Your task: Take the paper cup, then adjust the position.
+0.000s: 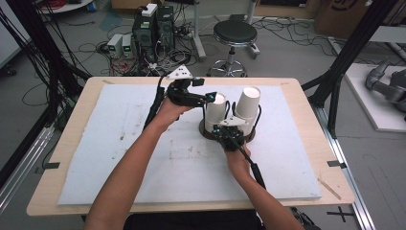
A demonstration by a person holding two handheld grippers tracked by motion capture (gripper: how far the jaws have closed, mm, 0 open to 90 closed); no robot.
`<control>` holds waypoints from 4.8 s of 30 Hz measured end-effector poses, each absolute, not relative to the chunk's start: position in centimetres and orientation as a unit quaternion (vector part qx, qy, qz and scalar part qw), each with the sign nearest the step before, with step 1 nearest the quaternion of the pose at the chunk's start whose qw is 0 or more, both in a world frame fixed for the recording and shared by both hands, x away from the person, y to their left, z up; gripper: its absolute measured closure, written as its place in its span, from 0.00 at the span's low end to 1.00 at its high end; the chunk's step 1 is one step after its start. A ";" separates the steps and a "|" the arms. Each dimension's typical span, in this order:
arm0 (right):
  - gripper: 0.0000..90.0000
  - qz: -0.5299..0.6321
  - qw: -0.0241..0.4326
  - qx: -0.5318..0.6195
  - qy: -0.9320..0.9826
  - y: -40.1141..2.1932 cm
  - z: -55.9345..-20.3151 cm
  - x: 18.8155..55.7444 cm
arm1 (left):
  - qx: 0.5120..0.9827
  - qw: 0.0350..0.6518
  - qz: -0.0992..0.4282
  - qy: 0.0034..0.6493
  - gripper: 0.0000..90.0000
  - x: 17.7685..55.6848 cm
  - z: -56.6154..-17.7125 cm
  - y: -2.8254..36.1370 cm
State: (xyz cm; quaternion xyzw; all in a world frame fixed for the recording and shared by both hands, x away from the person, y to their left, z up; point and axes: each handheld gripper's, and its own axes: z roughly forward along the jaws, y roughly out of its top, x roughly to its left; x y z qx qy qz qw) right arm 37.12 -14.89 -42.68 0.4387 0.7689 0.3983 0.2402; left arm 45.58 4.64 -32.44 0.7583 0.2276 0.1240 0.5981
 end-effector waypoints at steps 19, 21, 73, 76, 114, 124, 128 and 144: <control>1.00 0.397 0.239 0.439 0.770 -15.0 -42.7 37.2 | 0.794 0.554 0.120 0.218 0.36 46.3 -35.6 1.9; 1.00 0.398 0.238 0.438 0.770 -15.0 -42.7 37.2 | 0.797 0.552 0.120 0.216 0.37 46.3 -35.6 1.9; 0.91 0.392 0.236 0.422 0.783 -15.0 -42.6 36.9 | 0.712 0.637 0.158 0.252 0.39 41.7 -27.3 10.5; 0.85 0.399 0.231 0.410 0.787 -15.1 -42.2 36.7 | 0.716 0.630 0.160 0.255 0.39 41.0 -27.6 11.3; 0.22 0.502 0.176 0.230 0.815 -21.7 -37.3 32.8 | 0.733 0.614 0.145 0.253 0.39 36.1 -29.9 13.0; 0.22 0.537 0.173 0.206 0.800 -21.5 -37.0 32.6 | 0.741 0.621 0.112 0.229 0.39 34.8 -31.5 12.4; 0.22 0.549 0.161 0.193 0.797 -21.2 -36.8 32.4 | 0.744 0.625 0.098 0.216 0.39 34.2 -32.5 11.9; 0.22 0.566 0.108 0.164 0.801 -18.0 -37.1 35.1 | 0.740 0.646 0.063 0.175 0.39 36.6 -33.0 10.8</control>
